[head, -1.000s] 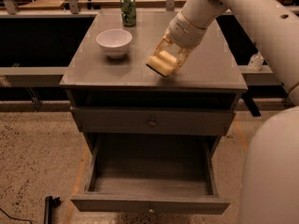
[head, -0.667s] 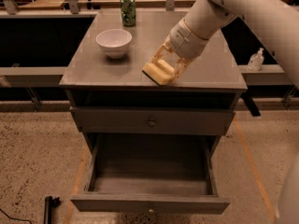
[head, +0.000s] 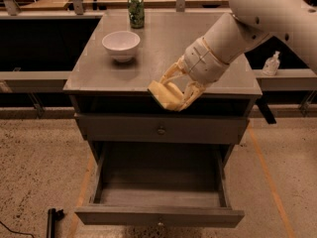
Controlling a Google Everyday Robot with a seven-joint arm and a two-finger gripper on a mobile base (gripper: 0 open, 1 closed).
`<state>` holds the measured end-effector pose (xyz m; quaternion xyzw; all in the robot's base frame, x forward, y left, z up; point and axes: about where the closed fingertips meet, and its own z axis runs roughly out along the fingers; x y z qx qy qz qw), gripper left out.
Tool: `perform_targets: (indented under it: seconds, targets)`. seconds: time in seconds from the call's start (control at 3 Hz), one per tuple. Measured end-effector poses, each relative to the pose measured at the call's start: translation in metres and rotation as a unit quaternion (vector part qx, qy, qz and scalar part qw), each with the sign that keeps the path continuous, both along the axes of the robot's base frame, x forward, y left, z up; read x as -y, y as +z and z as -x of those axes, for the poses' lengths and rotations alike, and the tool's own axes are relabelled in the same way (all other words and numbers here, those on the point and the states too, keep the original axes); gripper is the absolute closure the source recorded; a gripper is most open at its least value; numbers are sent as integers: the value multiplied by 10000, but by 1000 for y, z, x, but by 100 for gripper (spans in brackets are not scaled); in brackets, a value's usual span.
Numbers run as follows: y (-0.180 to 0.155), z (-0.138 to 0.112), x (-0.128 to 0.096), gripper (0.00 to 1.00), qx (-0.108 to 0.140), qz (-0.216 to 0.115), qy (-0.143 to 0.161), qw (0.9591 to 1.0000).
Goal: Place sponge into middle drawer
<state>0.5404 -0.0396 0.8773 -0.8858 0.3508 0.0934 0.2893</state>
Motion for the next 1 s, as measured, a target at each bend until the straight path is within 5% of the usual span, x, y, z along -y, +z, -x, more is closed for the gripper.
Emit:
perform_targets:
  seconds: [0.33,0.67,1.0]
  targets:
    - [-32,49,-8,100,-765,-663,-484,9937]
    - [-74,75,-12,100,-1125,-950,-960,9844]
    - [-140,87,-8,100,-1304,-714,-1553,9766]
